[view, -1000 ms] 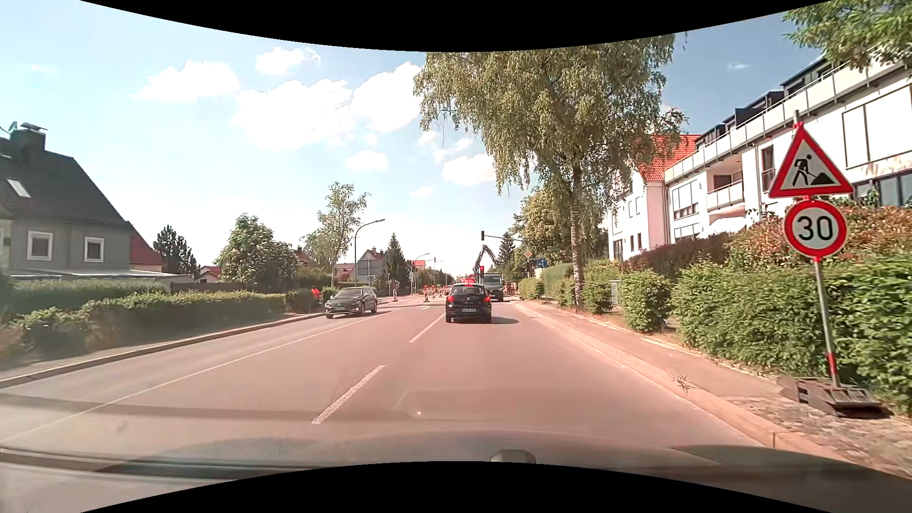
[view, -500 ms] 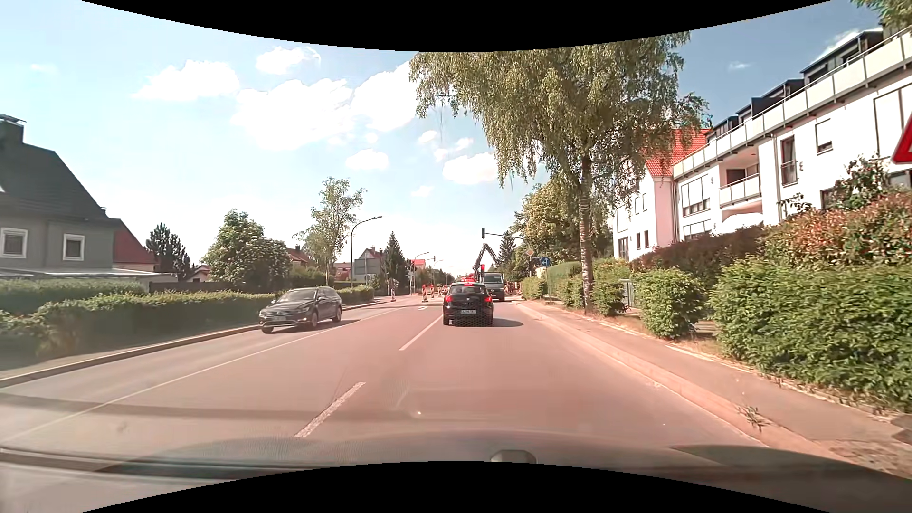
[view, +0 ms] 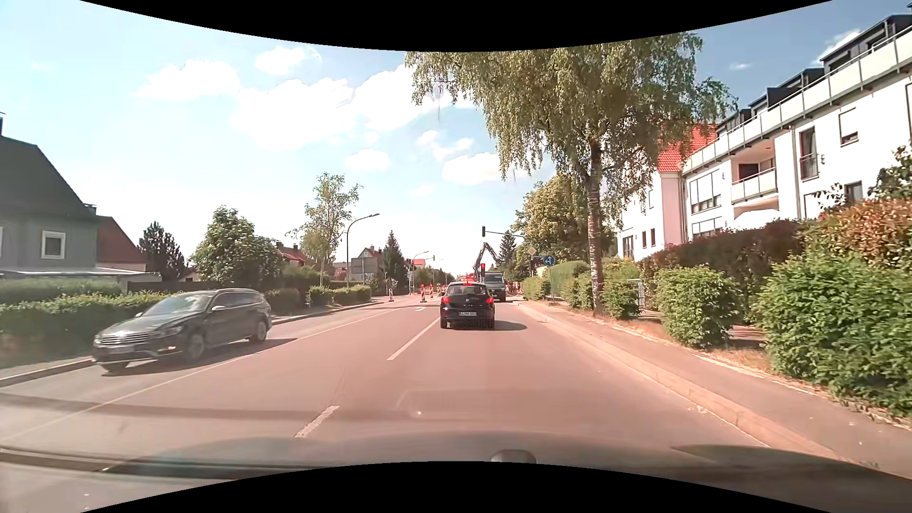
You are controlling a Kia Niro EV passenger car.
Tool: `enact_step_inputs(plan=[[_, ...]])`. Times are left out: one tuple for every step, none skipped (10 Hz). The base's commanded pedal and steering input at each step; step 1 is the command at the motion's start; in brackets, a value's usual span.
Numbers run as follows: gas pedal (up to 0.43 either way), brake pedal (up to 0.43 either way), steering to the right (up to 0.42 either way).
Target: Follow the waypoints while adhering to traffic rules and regulations
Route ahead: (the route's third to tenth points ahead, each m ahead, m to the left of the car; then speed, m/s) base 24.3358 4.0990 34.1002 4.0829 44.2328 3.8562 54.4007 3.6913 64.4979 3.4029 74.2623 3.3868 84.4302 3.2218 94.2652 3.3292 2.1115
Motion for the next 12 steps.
enact_step_inputs(plan=[[0.000,0.195,-0.003],[0.000,0.195,-0.003],[0.000,0.195,-0.003],[0.000,0.195,-0.003],[0.000,0.195,-0.003],[0.000,0.195,-0.002],[0.000,0.195,-0.002],[0.000,0.195,-0.002],[0.000,0.195,-0.002],[0.000,0.195,-0.002],[0.000,0.195,-0.002],[0.000,0.195,-0.002]])
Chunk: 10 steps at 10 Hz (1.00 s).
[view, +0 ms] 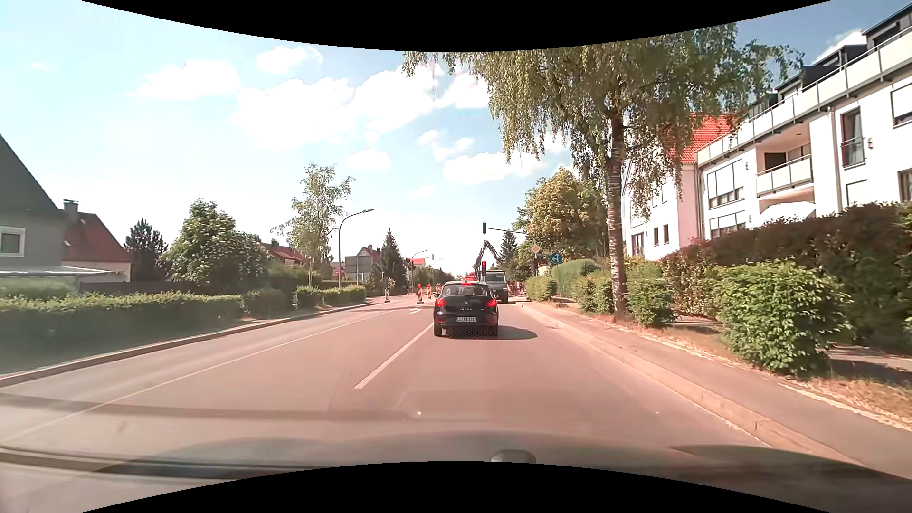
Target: Follow the waypoints while adhering to traffic rules and regulations
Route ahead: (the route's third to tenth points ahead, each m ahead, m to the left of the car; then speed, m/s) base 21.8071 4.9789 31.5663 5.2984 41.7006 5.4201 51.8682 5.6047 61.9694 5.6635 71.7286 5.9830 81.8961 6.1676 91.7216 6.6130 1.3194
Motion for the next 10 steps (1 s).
enact_step_inputs(plan=[[0.000,0.195,-0.002],[0.000,0.189,-0.002],[0.000,0.195,-0.002],[0.000,0.195,-0.002],[0.000,0.195,-0.002],[0.000,0.195,-0.002],[0.000,0.195,-0.002],[0.000,0.195,-0.002],[0.000,0.189,-0.002],[0.000,0.189,-0.002]])
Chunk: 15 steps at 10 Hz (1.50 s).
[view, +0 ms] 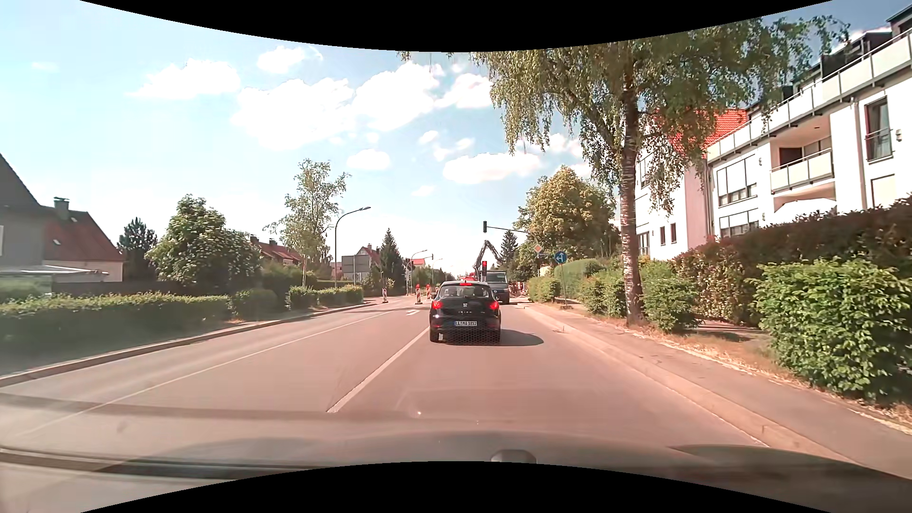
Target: Follow the waypoints while adhering to traffic rules and regulations
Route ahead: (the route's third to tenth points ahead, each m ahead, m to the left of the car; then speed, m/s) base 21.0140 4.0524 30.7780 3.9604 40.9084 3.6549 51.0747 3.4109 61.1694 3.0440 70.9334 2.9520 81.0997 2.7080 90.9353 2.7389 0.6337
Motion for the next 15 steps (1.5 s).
enact_step_inputs(plan=[[0.000,0.189,-0.002],[0.000,0.189,-0.002],[0.000,0.189,-0.002],[0.000,0.189,-0.002],[0.000,0.189,-0.002],[0.000,0.189,-0.002],[0.000,0.189,-0.002],[0.000,0.189,-0.002],[0.000,0.177,-0.002],[0.000,0.177,-0.002],[0.000,0.177,-0.002],[0.000,0.177,-0.002],[0.000,0.177,-0.002],[0.000,0.177,-0.002],[0.000,0.177,-0.002]])
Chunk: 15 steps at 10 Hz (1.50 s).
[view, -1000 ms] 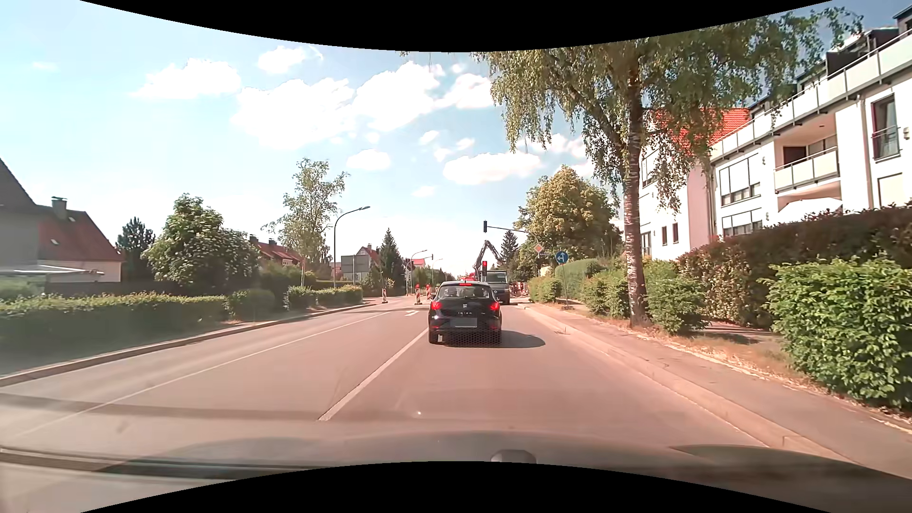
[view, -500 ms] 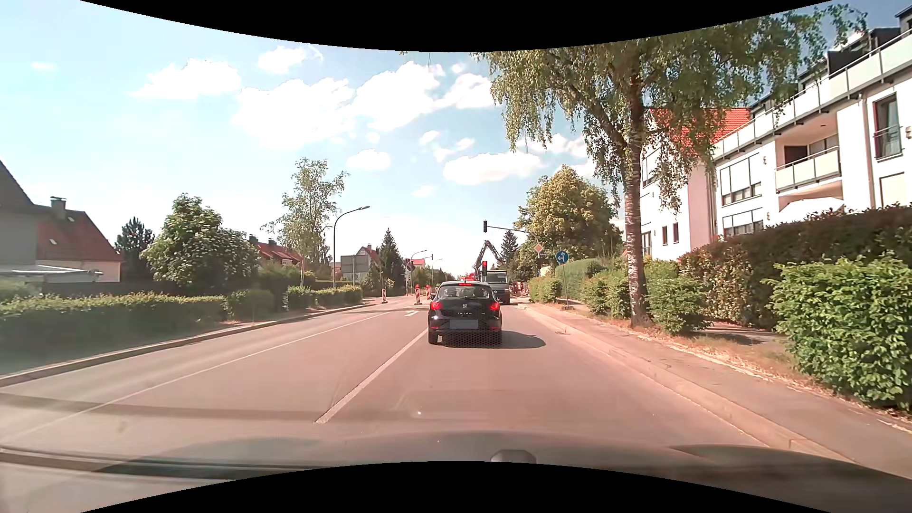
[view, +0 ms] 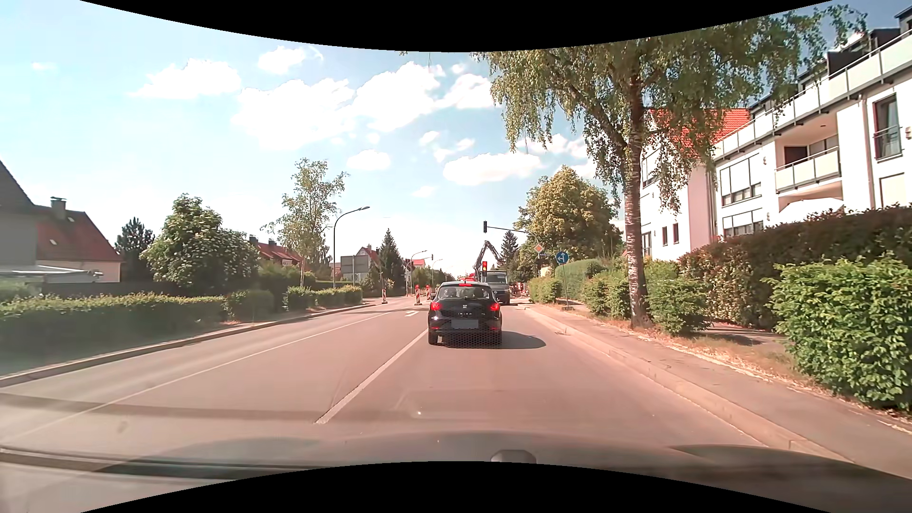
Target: Follow the waypoints while adhering to traffic rules and regulations
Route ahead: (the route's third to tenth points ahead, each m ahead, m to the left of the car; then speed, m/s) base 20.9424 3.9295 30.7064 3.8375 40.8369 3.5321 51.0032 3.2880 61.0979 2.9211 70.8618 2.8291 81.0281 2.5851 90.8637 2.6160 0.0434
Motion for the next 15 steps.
enact_step_inputs(plan=[[0.000,0.177,-0.002],[0.000,0.177,-0.002],[0.000,0.177,-0.002],[0.000,0.177,-0.002],[0.000,0.177,-0.002],[0.000,0.177,-0.002],[0.000,0.177,-0.002],[0.000,0.177,-0.002],[0.000,0.177,-0.002],[0.000,0.177,-0.002],[0.000,0.183,-0.002],[0.000,0.183,-0.002],[0.000,0.171,-0.002],[0.000,0.146,-0.002],[0.000,0.110,-0.002]])
